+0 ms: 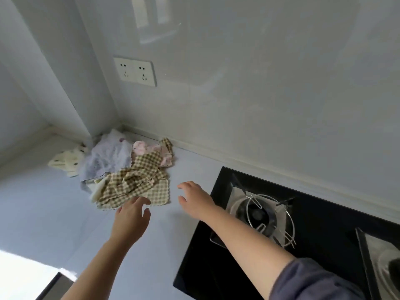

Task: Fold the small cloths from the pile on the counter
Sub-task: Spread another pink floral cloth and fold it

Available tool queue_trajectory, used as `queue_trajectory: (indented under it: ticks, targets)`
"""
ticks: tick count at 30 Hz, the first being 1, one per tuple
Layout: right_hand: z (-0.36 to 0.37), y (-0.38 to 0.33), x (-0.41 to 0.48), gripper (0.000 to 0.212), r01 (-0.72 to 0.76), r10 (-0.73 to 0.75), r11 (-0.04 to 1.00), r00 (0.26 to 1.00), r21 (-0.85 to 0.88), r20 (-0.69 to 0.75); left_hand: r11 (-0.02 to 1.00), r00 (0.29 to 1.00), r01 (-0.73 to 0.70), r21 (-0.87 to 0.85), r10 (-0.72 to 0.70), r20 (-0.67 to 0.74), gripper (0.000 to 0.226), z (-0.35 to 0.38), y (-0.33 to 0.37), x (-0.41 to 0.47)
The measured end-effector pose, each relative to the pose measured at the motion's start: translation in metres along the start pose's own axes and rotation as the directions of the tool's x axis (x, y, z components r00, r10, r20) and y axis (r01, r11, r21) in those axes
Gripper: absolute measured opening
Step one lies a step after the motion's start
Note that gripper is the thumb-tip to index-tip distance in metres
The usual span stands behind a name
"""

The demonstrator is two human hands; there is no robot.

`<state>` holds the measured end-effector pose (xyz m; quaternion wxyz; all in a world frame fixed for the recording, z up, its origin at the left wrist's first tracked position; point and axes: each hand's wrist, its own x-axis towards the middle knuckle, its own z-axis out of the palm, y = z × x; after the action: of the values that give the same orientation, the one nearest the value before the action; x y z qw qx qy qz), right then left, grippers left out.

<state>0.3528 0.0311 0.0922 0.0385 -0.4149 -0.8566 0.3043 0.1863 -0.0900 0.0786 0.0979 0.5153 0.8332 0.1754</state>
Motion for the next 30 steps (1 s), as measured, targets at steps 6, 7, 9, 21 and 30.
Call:
queue_trajectory:
  ticks: [6,7,9,21,30]
  targets:
    - [0.008,-0.015,0.128,0.039,-0.185,0.187,0.98,0.982,0.068,-0.025,0.982,0.982,-0.187,-0.022,0.188,0.022,0.02,-0.013,-0.035,0.158]
    - [0.01,-0.016,0.147,0.038,-0.229,0.235,0.967,0.971,0.108,-0.043,0.978,0.977,-0.209,-0.028,0.21,0.026,0.02,-0.014,-0.037,0.184]
    - [0.016,-0.019,0.181,0.037,-0.318,0.341,0.924,0.937,0.212,-0.077,0.974,0.974,-0.222,-0.044,0.224,0.037,0.023,-0.012,-0.039,0.229]
    - [0.045,-0.018,0.249,0.015,-0.465,0.627,0.728,0.75,0.504,-0.213,0.946,0.943,-0.319,0.051,0.322,-0.08,0.006,0.005,-0.052,0.305]
    - [-0.04,-0.055,0.178,0.02,0.046,0.409,0.837,0.61,0.546,-0.679,0.709,0.758,-0.636,-0.304,0.5,-0.419,0.011,-0.073,-0.004,0.271]
